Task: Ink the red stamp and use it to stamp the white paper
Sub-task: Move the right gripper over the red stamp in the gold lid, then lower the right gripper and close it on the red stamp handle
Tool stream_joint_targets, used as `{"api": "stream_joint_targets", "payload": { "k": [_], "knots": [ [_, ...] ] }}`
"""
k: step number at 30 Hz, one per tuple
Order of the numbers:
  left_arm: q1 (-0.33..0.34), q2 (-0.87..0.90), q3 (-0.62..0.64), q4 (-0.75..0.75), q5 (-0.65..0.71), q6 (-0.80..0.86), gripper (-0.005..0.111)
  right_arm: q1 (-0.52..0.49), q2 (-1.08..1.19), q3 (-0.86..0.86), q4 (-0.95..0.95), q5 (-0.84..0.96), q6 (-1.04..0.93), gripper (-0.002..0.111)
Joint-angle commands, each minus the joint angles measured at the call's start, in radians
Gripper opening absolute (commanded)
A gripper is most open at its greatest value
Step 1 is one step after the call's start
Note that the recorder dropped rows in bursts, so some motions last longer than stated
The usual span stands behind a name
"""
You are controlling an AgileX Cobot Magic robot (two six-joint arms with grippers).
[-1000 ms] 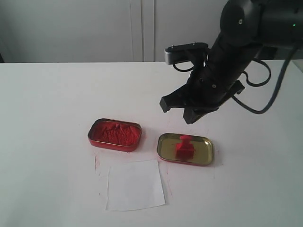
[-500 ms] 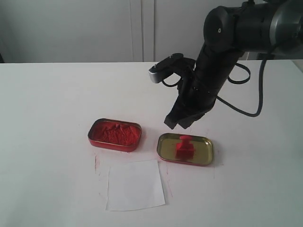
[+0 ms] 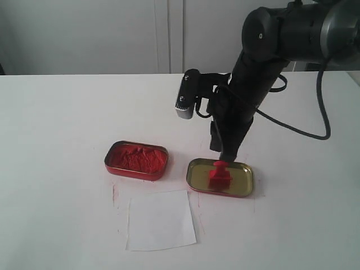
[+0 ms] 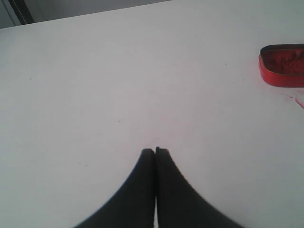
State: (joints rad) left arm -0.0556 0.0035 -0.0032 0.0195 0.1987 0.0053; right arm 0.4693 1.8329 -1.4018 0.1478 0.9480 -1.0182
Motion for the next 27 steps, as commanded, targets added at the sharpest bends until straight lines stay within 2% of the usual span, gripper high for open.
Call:
{"api": "stream_joint_targets", "payload": {
  "k": [1, 7, 27],
  "knots": [
    [0.001, -0.003, 0.003, -0.003, -0.004, 0.003, 0.000, -0.001, 0.014, -0.005, -0.023, -0.007, -0.133, 0.026],
    [0.001, -0.003, 0.003, -0.003, -0.004, 0.003, 0.000, -0.001, 0.035, -0.005, -0.071, -0.015, -0.157, 0.035],
    [0.001, -0.003, 0.003, -0.003, -0.004, 0.003, 0.000, -0.001, 0.133, -0.005, -0.067, -0.015, -0.162, 0.035]
  ]
}}
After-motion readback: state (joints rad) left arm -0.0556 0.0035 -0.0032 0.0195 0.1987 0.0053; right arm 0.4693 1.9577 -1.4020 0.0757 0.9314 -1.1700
